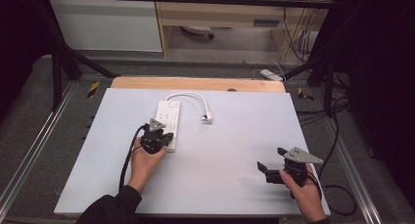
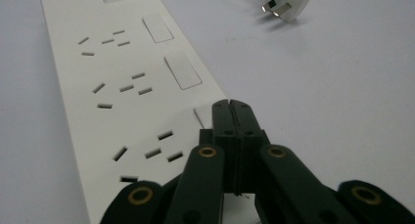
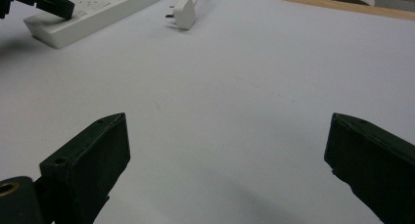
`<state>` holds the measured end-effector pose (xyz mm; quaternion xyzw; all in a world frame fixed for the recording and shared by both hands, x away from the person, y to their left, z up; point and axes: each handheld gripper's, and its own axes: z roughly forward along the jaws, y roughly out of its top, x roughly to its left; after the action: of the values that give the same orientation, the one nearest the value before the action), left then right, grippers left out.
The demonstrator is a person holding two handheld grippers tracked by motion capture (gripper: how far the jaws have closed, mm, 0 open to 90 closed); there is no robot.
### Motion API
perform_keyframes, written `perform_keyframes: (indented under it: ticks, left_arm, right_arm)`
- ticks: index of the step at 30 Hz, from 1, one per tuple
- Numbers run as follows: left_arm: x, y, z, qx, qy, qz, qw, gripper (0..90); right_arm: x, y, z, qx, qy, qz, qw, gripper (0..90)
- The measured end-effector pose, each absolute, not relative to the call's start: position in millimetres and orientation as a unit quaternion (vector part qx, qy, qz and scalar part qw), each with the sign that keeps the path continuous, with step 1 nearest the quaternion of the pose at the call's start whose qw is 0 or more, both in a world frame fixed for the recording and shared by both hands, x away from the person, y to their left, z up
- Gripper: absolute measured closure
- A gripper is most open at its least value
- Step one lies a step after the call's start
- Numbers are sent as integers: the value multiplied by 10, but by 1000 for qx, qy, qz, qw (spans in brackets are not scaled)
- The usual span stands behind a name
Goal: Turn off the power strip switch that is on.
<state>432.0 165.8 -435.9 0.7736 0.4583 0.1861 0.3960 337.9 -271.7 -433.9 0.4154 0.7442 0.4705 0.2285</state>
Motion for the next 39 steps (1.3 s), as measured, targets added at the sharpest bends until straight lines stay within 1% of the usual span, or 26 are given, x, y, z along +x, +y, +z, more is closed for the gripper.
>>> perform_keyframes:
  ticks: [22, 31, 39]
  left_arm:
    - [4364, 1658, -4296, 766, 462, 182, 409, 900]
    - [4378, 1668, -4285, 757, 460, 187, 425, 900]
    - [4386, 1664, -4267, 748, 454, 207, 437, 772]
  right_arm:
    - [3377, -2725, -4336, 416, 742, 472, 229, 35]
    - [3379, -2725, -4336, 416, 743, 472, 229, 35]
    - [3378, -2729, -4336, 416, 743, 472, 230, 34]
